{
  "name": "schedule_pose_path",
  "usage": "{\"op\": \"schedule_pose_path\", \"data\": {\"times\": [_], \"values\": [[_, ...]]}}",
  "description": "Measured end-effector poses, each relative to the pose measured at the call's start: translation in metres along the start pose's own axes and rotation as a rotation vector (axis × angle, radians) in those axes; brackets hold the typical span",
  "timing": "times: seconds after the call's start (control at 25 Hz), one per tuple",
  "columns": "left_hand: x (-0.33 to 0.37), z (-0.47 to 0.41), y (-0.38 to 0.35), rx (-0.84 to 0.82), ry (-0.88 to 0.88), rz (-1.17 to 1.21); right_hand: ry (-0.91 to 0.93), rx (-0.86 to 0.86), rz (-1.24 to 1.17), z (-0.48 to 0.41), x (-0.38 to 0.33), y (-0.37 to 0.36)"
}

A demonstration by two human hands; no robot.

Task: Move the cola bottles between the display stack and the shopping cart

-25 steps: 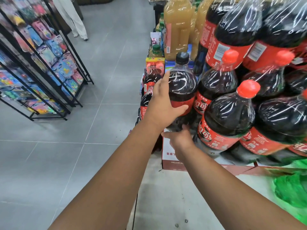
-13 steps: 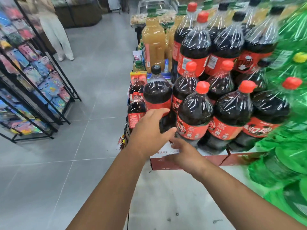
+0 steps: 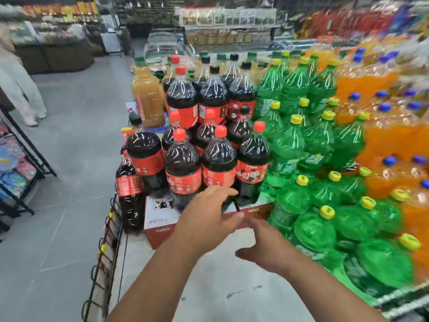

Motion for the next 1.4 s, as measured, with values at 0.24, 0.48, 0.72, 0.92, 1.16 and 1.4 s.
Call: {"op": "schedule_pose_path", "data": {"times": [0.24,0.48,0.72,0.92,1.16,1.4], "values": [[0.099,0.020,-0.059,-0.092,-0.129,-0.075,-0.103,0.082,0.112,0.090,0.082,0.063],[0.200,0.056,-0.139,-0.240,-0.277,-0.094,-0.222,0.211,0.186,0.194,0.172,0.121],[0.296,0.089,-0.206,-0.395,-0.450,-0.078,-0.423,0.376,0.145,0.297,0.255,0.168],[0.361,0.112,-0.253,-0.502,-0.600,-0.050,-0.604,0.497,0.177,0.369,0.305,0.189],[0.405,0.126,-0.307,-0.644,-0.683,0.015,-0.788,0.522,0.144,0.418,0.352,0.192],[0.437,0.114,-0.357,-0.747,-0.779,0.015,-0.935,0.531,0.117,0.430,0.391,0.198]]}}
Point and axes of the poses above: each hand's wrist, its own z-axis away from the middle knuckle, its own y-axis out of the back of the hand, x = y × z, the point moved 8 cm from there along -z, towards the middle knuckle, and after that the axes turned 6 degrees about x, right-handed, at the moved point
